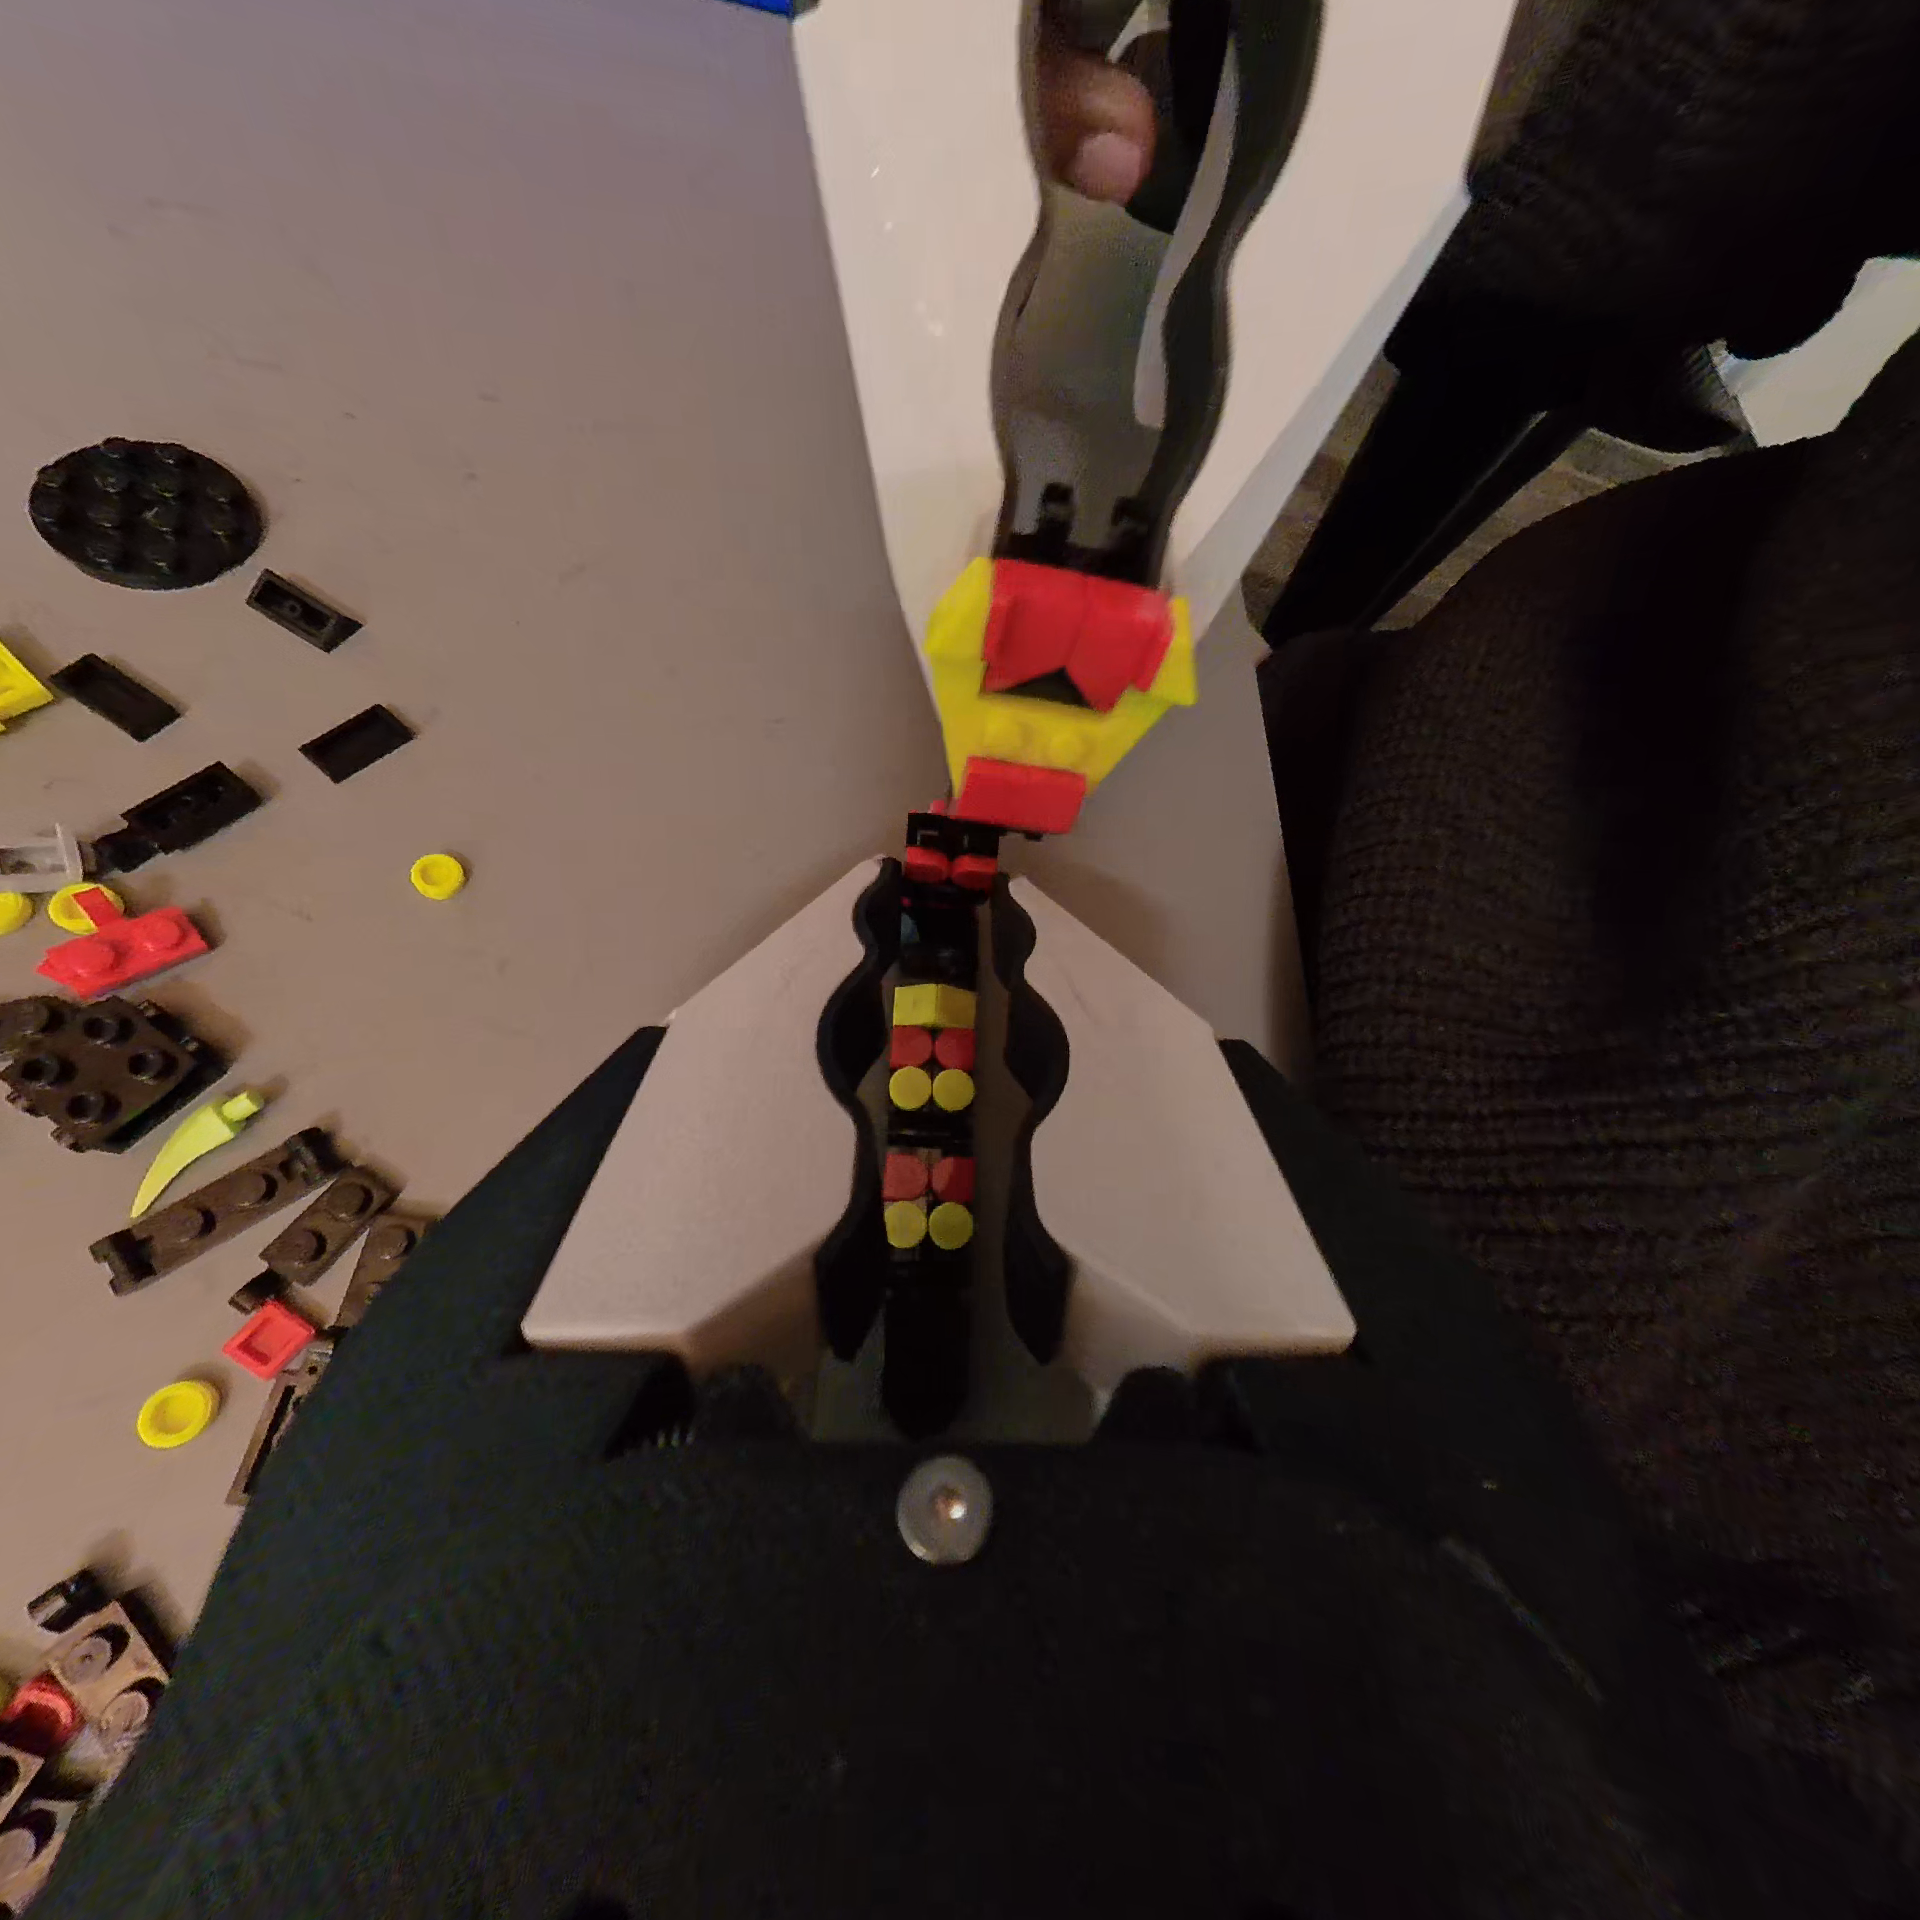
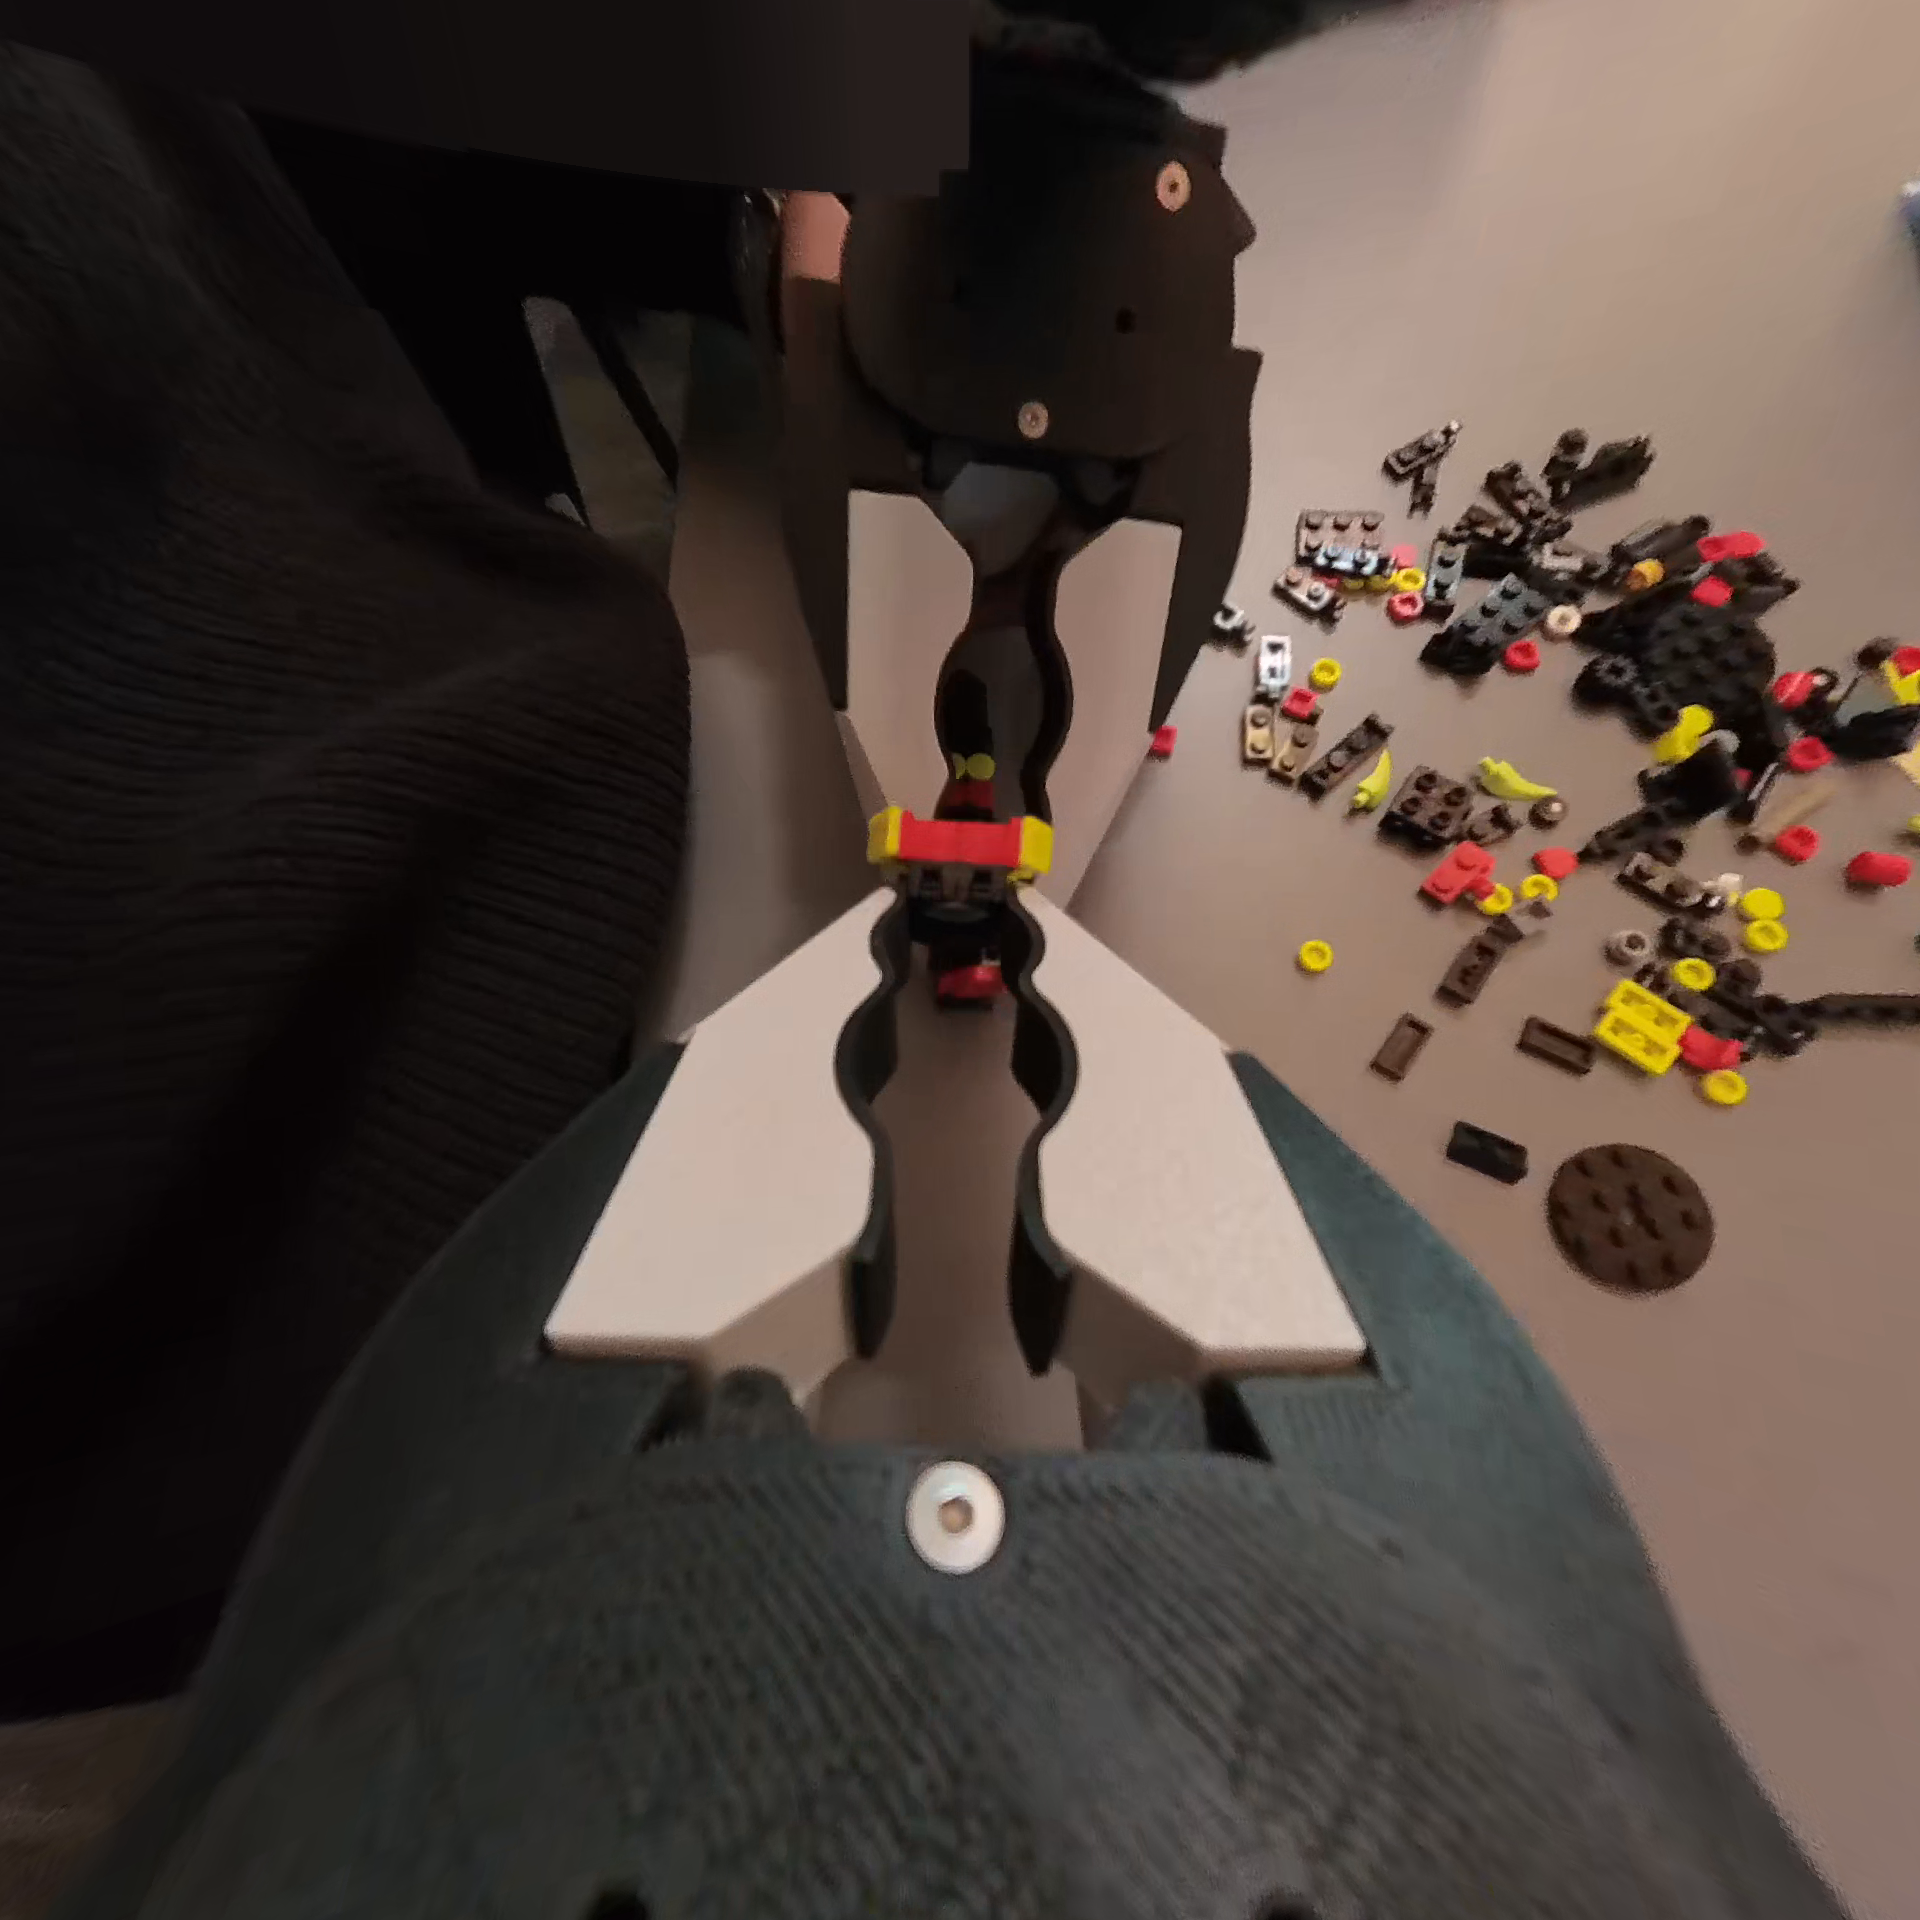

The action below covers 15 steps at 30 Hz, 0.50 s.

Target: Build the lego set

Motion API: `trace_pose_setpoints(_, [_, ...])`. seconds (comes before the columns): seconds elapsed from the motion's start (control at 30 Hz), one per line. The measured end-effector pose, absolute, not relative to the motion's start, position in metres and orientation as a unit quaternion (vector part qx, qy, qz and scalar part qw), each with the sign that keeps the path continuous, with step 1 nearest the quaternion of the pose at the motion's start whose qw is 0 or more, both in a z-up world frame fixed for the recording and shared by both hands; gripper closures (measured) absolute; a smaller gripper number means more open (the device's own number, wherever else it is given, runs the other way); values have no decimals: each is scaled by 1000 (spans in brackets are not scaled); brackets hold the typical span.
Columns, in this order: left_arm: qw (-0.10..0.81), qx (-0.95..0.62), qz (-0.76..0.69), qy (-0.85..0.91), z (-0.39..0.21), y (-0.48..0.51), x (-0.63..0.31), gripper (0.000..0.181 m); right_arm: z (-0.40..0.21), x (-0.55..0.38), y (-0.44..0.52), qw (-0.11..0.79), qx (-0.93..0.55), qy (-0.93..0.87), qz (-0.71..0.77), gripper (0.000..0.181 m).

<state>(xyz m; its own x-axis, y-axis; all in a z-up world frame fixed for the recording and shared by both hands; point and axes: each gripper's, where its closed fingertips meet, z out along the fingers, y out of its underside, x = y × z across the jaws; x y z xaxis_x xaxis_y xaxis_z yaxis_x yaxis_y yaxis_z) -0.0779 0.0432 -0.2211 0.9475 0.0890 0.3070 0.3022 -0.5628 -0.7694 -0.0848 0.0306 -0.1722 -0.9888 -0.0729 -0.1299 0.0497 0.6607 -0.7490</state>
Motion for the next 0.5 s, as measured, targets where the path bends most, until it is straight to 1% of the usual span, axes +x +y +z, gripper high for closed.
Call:
trace_pose_setpoints(0.03, [454, -876, -116, -111, -221, 43, -78, 166, -175, -86, 31, 75, -3, 909, -409, 166])
trace_pose_setpoints(0.33, [453, -879, -106, -105, -222, 44, -77, 166, -178, -88, 33, 87, 4, 913, -399, 167])
trace_pose_setpoints(0.5, [452, -879, -106, -106, -222, 46, -77, 165, -179, -86, 35, 73, -11, 921, -381, 167])
